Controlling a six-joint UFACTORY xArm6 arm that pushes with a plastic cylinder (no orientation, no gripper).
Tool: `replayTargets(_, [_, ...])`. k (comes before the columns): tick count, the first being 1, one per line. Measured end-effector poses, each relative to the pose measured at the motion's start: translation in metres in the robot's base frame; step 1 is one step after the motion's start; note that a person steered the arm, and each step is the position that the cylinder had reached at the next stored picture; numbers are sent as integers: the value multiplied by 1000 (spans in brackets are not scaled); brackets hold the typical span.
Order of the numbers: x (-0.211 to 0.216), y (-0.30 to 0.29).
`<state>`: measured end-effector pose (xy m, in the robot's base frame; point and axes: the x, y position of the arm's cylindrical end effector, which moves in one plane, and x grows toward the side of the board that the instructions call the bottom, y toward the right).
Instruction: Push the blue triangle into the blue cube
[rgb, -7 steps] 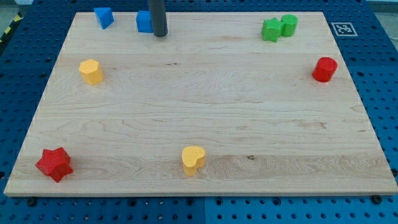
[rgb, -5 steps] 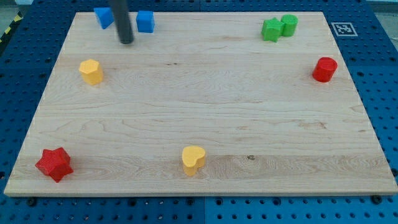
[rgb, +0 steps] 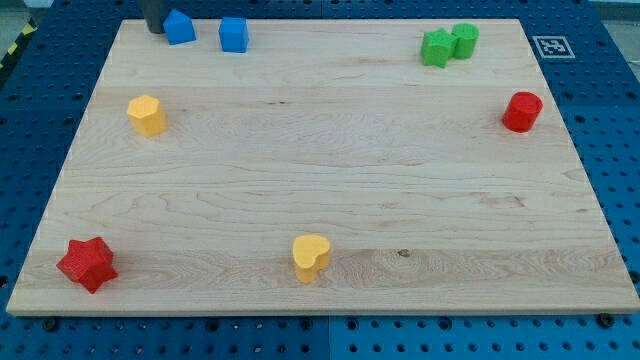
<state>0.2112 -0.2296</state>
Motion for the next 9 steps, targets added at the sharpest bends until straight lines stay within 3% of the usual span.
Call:
replayTargets(3, [15,60])
replayTargets(5, [55,-1])
replayTargets(9, [159,-32])
